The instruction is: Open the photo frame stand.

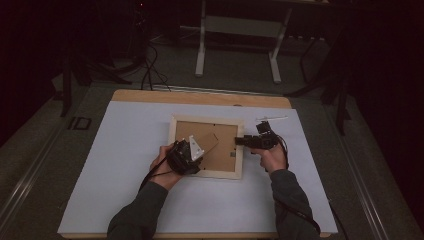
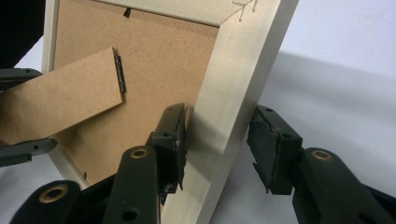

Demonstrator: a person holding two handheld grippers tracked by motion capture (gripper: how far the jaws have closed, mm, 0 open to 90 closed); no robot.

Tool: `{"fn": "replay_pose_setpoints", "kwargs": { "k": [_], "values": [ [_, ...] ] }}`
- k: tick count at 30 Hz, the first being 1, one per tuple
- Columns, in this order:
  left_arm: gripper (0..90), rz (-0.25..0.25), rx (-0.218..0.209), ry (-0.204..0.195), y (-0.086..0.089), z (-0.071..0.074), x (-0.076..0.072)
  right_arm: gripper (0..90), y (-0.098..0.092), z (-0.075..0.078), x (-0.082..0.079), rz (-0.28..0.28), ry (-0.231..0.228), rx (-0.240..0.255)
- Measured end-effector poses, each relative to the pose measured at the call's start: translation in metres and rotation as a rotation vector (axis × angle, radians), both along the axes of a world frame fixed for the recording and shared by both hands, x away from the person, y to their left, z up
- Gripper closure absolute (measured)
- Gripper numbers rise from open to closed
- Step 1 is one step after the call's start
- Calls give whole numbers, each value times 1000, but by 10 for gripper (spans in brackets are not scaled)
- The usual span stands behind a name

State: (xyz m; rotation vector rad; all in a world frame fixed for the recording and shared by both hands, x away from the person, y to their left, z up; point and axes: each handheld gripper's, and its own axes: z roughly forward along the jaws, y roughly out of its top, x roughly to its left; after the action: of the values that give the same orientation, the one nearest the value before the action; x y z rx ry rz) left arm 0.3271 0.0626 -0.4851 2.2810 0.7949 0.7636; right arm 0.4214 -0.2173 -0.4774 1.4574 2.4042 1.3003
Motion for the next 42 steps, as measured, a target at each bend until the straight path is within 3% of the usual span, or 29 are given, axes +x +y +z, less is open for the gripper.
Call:
{"fn": "replay_pose_setpoints", "kwargs": {
  "k": [6,10,22,26,34,42],
  "values": [
    [351,-13,-133,116,11,5,8,572,1,2,-2,-2,-13,-5],
    [337,-14,-175,187,18,6,12,573,2,3,-3,-1,-19,-12],
    [434,-66,-345,373,37,5,25,575,3,7,-6,8,-41,-22],
    [463,-90,-380,426,41,3,29,576,2,8,-7,13,-46,-20],
    [519,-109,-343,455,38,1,30,578,2,9,-9,14,-54,-15],
    [576,-134,-303,411,33,6,28,587,1,14,-10,10,-73,-16]
  ]
}}
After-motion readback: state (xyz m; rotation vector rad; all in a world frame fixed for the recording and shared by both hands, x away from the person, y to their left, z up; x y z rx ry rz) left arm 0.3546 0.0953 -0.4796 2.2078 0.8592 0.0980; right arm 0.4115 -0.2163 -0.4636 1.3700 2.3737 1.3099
